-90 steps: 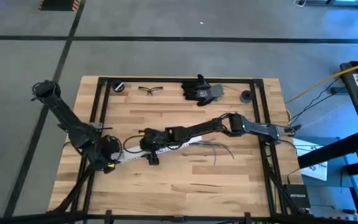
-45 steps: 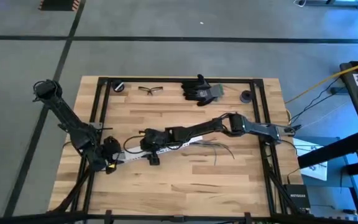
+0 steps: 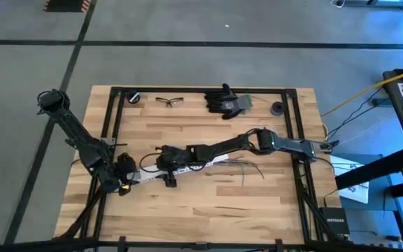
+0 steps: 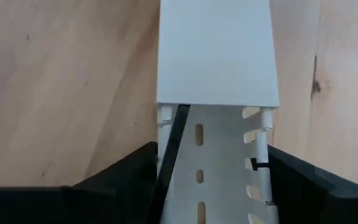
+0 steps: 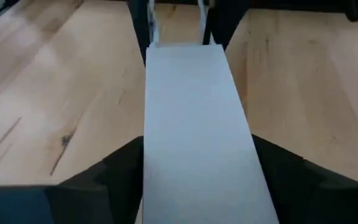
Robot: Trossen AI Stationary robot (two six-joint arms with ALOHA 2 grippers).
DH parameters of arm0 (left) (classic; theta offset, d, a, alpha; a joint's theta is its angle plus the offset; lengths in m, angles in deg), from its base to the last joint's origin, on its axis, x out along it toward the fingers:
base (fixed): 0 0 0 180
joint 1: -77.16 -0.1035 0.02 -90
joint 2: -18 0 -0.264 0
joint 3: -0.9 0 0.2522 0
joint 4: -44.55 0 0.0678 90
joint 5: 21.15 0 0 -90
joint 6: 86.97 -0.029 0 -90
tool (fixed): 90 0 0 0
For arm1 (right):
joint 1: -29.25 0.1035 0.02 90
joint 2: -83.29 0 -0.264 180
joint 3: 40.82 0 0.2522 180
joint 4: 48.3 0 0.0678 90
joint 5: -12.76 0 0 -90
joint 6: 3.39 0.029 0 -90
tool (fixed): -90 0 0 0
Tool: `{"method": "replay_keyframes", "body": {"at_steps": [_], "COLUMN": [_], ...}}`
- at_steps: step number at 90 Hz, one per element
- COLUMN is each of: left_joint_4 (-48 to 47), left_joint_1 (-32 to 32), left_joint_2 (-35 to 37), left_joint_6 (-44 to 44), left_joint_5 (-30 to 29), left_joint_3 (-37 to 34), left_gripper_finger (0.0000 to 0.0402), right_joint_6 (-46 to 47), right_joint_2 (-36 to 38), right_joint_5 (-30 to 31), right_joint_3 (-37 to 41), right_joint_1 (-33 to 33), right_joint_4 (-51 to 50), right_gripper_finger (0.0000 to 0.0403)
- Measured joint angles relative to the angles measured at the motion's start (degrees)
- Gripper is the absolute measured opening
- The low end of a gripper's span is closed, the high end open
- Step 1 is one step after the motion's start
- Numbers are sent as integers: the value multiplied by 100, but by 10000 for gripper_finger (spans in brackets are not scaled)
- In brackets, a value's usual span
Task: Ziptie cables
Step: Close the white cable duct
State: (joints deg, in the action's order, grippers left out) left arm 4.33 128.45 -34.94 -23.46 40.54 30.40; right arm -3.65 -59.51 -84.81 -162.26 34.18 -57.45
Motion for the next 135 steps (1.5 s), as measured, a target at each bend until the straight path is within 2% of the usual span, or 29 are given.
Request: {"method": "replay_keyframes", "body": {"at_steps": [15,65,98,135], "left_joint_4": [-5,42,33,39], "left_joint_1": [-2,-2,0,-8], "left_joint_2": [-4,-4,-9,-36], "left_joint_6": [-45,-52,-70,-41], "left_joint_5": [4,-15,44,-2], "left_joint_3": [-2,-7,-7,-7], "left_gripper_finger": [233,233,233,233], "right_joint_6": [0,287,278,195], "right_joint_2": [-132,-271,-668,-1397], "right_joint_5": [-116,-296,-265,-280], "right_joint_3": [-2,-77,-807,-2306], "right_joint_1": [-3,35,72,76], "right_joint_4": [249,554,301,-386], "right_gripper_finger": [216,216,216,216]}}
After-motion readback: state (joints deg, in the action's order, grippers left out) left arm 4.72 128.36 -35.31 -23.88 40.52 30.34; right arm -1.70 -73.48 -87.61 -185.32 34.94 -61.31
